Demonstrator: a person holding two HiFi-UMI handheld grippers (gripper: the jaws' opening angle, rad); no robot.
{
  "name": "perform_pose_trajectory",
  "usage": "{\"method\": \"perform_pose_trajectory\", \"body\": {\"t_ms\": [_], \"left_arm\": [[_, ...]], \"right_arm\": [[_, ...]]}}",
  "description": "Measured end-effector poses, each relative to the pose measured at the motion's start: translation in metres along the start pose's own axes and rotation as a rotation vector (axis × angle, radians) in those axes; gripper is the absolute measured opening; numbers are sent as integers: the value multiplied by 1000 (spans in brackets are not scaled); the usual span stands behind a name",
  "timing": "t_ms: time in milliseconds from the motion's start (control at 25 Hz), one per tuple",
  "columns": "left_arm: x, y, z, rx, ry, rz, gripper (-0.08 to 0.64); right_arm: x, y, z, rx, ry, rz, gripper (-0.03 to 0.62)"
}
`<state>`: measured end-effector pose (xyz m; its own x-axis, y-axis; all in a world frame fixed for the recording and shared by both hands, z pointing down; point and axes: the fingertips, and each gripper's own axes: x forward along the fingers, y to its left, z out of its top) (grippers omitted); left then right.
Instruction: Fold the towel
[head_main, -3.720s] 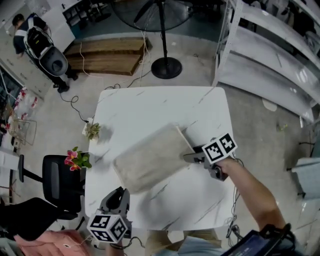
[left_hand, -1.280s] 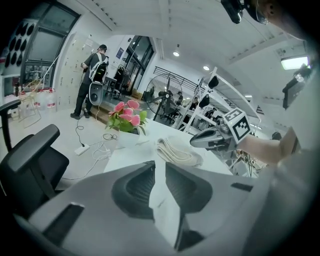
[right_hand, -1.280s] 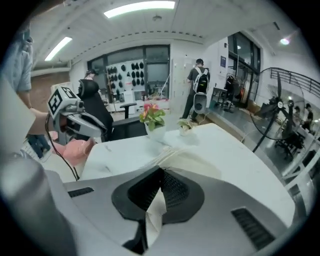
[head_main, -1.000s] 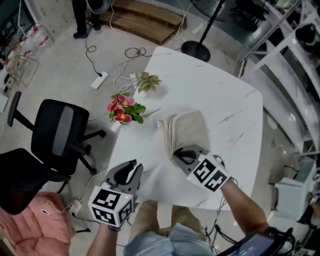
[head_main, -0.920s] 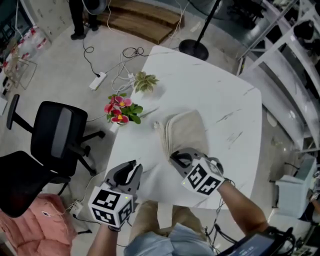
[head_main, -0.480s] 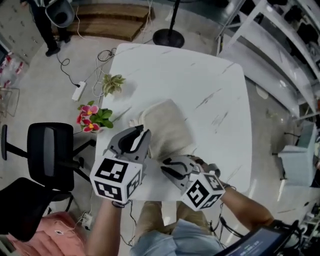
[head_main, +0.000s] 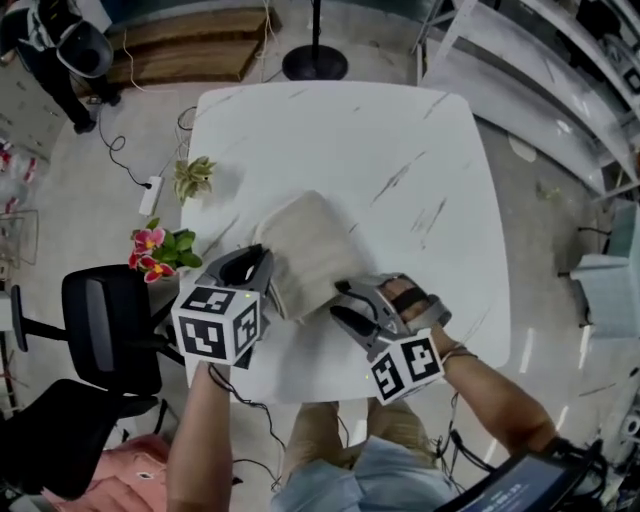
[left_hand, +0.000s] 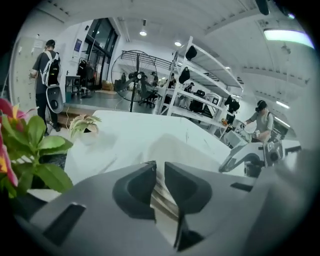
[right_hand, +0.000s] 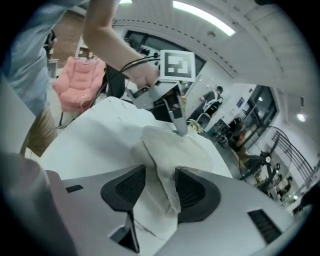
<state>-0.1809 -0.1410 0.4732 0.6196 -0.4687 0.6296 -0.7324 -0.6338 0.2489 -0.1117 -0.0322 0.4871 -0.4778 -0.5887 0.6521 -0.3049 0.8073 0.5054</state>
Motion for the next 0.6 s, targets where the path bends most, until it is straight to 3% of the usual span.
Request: {"method": "perform_pose_trajectory", "body": {"t_ms": [120, 200, 360, 400, 560, 600], "left_arm": [[1, -2, -2, -11, 8, -4, 54], [0, -5, 1, -11, 2, -7, 54], [-6, -8, 8, -39, -29, -29, 54], [-7, -9, 9, -47, -37, -36, 54], [-7, -14, 9, -73, -53, -61, 52], [-6, -16, 8, -76, -50, -63, 52]], "right_arm": [[15, 8, -9, -127, 43, 18, 203], [16, 4, -11, -174, 48, -1, 122], [-9, -13, -1, -198, -20, -61, 68], [-17, -20, 0, -193, -36, -78, 26], [-29, -30, -8, -185, -37, -65, 18], [-28, -25, -7, -192, -37, -42, 42]]}}
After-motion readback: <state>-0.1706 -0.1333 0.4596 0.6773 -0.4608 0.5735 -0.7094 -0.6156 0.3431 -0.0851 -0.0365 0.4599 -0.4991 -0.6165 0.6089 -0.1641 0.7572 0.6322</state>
